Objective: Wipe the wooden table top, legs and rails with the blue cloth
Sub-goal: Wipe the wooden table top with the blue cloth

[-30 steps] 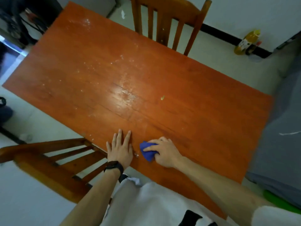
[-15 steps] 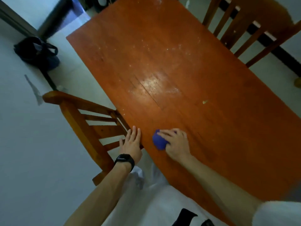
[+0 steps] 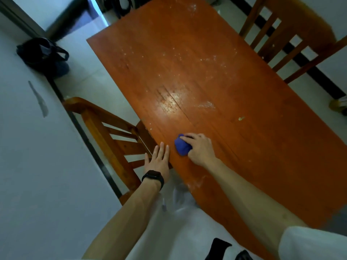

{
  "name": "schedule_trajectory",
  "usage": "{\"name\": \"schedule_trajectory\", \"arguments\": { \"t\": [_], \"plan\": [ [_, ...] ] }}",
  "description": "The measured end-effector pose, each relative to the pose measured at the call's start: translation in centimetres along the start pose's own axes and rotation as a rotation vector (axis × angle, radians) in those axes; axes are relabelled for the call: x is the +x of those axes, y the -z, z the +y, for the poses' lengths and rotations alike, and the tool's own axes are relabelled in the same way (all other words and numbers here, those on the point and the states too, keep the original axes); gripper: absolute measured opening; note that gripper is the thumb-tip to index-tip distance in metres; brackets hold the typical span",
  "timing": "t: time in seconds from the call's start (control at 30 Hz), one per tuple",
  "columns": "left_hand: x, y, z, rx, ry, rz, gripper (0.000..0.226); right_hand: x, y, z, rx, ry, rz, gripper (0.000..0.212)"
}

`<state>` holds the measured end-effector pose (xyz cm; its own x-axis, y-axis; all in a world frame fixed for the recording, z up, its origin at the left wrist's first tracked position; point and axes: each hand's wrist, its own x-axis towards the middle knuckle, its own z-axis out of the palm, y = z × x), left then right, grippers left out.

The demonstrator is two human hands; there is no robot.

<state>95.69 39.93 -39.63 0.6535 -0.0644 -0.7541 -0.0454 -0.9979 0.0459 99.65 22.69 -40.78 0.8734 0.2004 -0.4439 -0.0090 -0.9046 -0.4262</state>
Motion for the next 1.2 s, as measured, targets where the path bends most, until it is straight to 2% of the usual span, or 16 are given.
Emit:
{"name": "schedule_trajectory", "arguments": {
  "t": [0.1,0.2,0.27,0.33,0.43,0.5,0.67,0.73,0.83,0.87,0.9,1.0,1.03,1.1,1.2],
  "plan": [
    [0.1,0.0,-0.2,0.011,-0.01,0.013,0.078,-4.3,-3.6,-0.1,0.015,0.011,-0.006,0.058],
    [0.2,-0.1,-0.4,-0.013,-0.017,0.01,0.08,-8.3,-4.8,-0.3,-0.039,0.093,-0.237,0.051],
    [0.0,-0.3,-0.5,-0.017,-0.02,0.011,0.082,-8.9,-3.9,-0.1,0.0,0.059,-0.356,0.049],
    [0.1,-0.4,-0.6,-0.013,-0.025,0.012,0.083,-7.8,-2.3,-0.1,0.096,-0.003,-0.309,0.049],
    [0.2,-0.3,-0.6,-0.013,-0.031,0.008,0.083,-5.5,0.0,-0.6,0.106,-0.046,-0.041,0.056],
    [0.1,-0.3,-0.7,-0.001,-0.043,-0.009,0.082,-5.0,0.0,-0.8,0.095,-0.087,0.059,0.06],
    [0.0,-0.6,-0.9,0.035,-0.069,-0.002,0.081,-9.4,-5.2,-0.2,0.101,-0.191,0.016,0.054],
    [-0.2,-0.8,-1.0,0.082,-0.104,0.011,0.079,-11.3,-6.1,0.0,0.077,-0.214,-0.067,0.047],
    [-0.5,-1.3,-1.3,0.178,-0.194,0.013,0.081,-12.3,-5.2,-0.1,0.06,-0.242,-0.33,0.042],
    [-0.6,-1.5,-1.4,0.207,-0.223,0.019,0.082,-12.3,-4.7,-0.2,0.103,-0.274,-0.346,0.041],
    [-0.6,-1.7,-1.5,0.225,-0.248,0.022,0.082,-12.2,-4.4,-0.2,0.145,-0.306,-0.286,0.041],
    [-0.4,-2.3,-1.9,0.253,-0.301,0.01,0.081,-12.0,-4.8,-0.2,0.173,-0.425,0.183,0.053],
    [-0.3,-2.5,-2.0,0.264,-0.311,0.012,0.081,-12.1,-5.6,-0.3,0.209,-0.481,0.293,0.055],
    [-0.2,-2.9,-2.2,0.273,-0.331,0.023,0.082,-12.9,-7.7,-1.3,0.329,-0.576,0.34,0.054],
    [-0.1,-3.3,-2.5,0.276,-0.356,0.034,0.083,-15.7,-11.3,-3.1,0.317,-0.612,0.215,0.045]
  ]
}}
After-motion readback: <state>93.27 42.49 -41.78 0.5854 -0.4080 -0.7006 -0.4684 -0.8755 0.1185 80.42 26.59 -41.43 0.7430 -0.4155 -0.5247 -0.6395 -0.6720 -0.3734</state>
